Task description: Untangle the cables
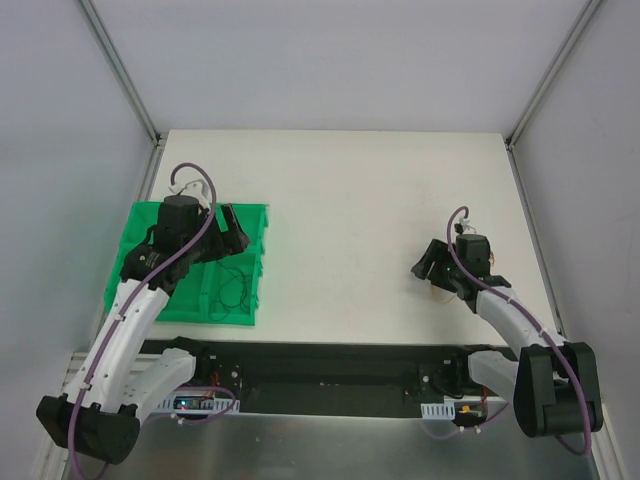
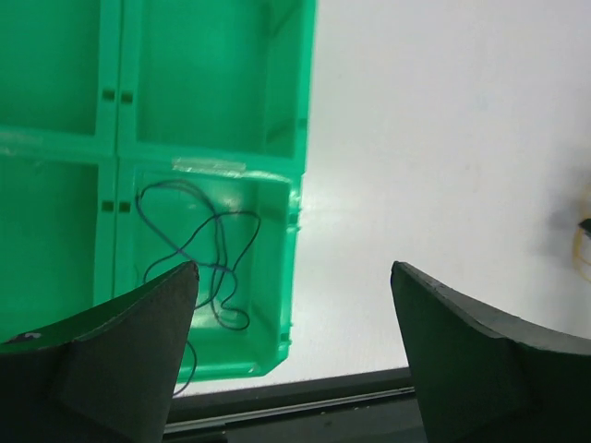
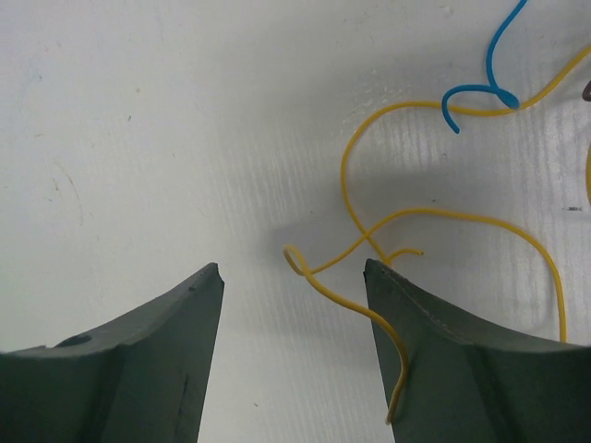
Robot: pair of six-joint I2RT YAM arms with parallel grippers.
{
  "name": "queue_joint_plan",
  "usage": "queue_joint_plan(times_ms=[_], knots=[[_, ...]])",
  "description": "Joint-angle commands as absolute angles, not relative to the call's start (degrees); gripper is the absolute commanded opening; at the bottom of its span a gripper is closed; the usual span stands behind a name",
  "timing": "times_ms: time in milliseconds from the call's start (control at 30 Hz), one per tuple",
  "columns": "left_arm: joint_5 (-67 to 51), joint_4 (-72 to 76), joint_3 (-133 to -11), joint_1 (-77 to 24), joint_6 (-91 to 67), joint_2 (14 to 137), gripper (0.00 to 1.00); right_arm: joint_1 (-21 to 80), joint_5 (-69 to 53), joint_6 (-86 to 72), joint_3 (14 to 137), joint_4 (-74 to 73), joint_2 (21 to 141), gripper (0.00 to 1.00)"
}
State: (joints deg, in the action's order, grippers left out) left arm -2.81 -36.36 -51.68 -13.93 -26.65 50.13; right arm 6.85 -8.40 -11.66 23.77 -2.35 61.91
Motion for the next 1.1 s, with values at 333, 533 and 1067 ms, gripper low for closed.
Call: queue_joint_plan(times_ms=[333,533,1067], knots=[[-17.5,-23.9,-77.4,-28.1,-23.0,74.2,0.78,1.9,1.4,-13.1,32.4,-18.8,55.0,0.65],[-27.1,-23.9,-77.7,-29.6,-18.2,80.9,0.76,1.2,-5.6,-11.7,33.1,-19.8,56.5,0.55],[-27.6,-22.5,-73.3,-30.2,-15.2,74.9,0.75,22.1,-16.9,-23.2,40.2,-11.3,59.1,0.01]])
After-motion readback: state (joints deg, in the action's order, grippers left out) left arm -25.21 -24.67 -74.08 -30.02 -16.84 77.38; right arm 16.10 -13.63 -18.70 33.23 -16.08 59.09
